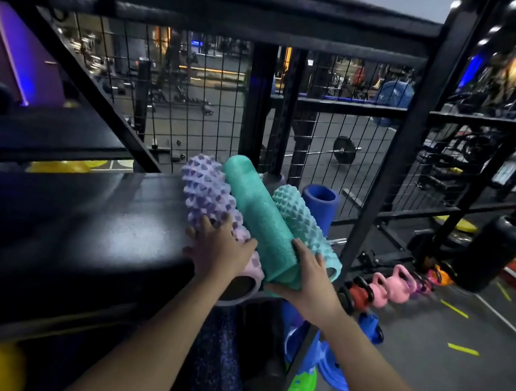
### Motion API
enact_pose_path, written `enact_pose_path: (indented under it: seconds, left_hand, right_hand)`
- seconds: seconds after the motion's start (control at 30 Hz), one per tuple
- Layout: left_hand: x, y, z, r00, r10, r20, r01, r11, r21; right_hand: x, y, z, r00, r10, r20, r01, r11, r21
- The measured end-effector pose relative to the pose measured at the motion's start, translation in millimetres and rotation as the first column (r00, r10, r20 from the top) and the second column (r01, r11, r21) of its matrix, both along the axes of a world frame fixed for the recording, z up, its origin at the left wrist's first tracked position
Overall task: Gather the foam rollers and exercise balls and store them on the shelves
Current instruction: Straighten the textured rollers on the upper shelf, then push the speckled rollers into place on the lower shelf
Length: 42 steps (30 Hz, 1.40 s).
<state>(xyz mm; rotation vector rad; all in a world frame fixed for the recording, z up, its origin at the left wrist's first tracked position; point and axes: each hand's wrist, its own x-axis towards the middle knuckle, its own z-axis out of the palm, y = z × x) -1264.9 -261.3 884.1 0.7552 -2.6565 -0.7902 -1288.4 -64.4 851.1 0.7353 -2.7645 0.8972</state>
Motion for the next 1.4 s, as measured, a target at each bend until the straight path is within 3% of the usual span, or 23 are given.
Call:
enact_pose_path:
  seconds: [0.3,0.6,0.67,0.77,0.83,0.9,0.97,1.07,1.2,1.27,1.4]
  left_hand:
    - [-10,-9,-4,0.999,-0.034,-0.002,0.034,0.999,-0.022]
    - [3,5,15,0.990,-0.031,0.140,0.052,0.988,-0.145]
    - [12,9,13,0.997,-0.046,0.054,0.053,0.988,-0.143]
    - [43,14,-3,0.963,-0.111,-0.245,0.055,0.973,-0.226]
    - [71,19,-22,0.828,-0.202,-0.523,0.048,0.955,-0.293]
    - [96,26,-45,0.697,-0.278,-0.661,0.043,0.936,-0.349]
    - [115,34,-73,0.711,-0.335,-0.618,0.121,0.925,-0.361]
    - [127,41,-121,0.825,-0.363,-0.433,0.226,0.915,-0.336]
    - [132,41,-173,0.963,-0.252,-0.097,0.252,0.968,-0.016]
    - [135,42,-197,0.972,-0.234,0.015,0.232,0.968,0.091]
    - [151,57,-247,0.975,-0.207,0.079,0.192,0.967,0.165]
  right_hand:
    - [-5,3,-9,0.995,-0.041,0.088,0.043,0.999,-0.024]
    - [3,3,-5,0.998,-0.060,0.004,0.060,0.996,0.071]
    - [11,6,-17,0.991,-0.100,-0.089,0.106,0.992,0.069]
    - [33,14,-41,0.945,-0.250,-0.211,0.228,0.966,-0.123]
    - [46,24,-56,0.889,-0.408,-0.209,0.341,0.893,-0.293]
    - [51,34,-78,0.869,-0.471,-0.150,0.408,0.855,-0.320]
    - [53,45,-104,0.903,-0.427,-0.049,0.401,0.878,-0.260]
    - [58,56,-136,0.924,-0.357,0.139,0.380,0.902,-0.207]
    - [71,59,-172,0.922,-0.281,0.266,0.328,0.932,-0.152]
    - [76,63,-195,0.907,-0.238,0.348,0.296,0.948,-0.121]
    - [82,71,-248,0.812,-0.199,0.548,0.295,0.951,-0.093]
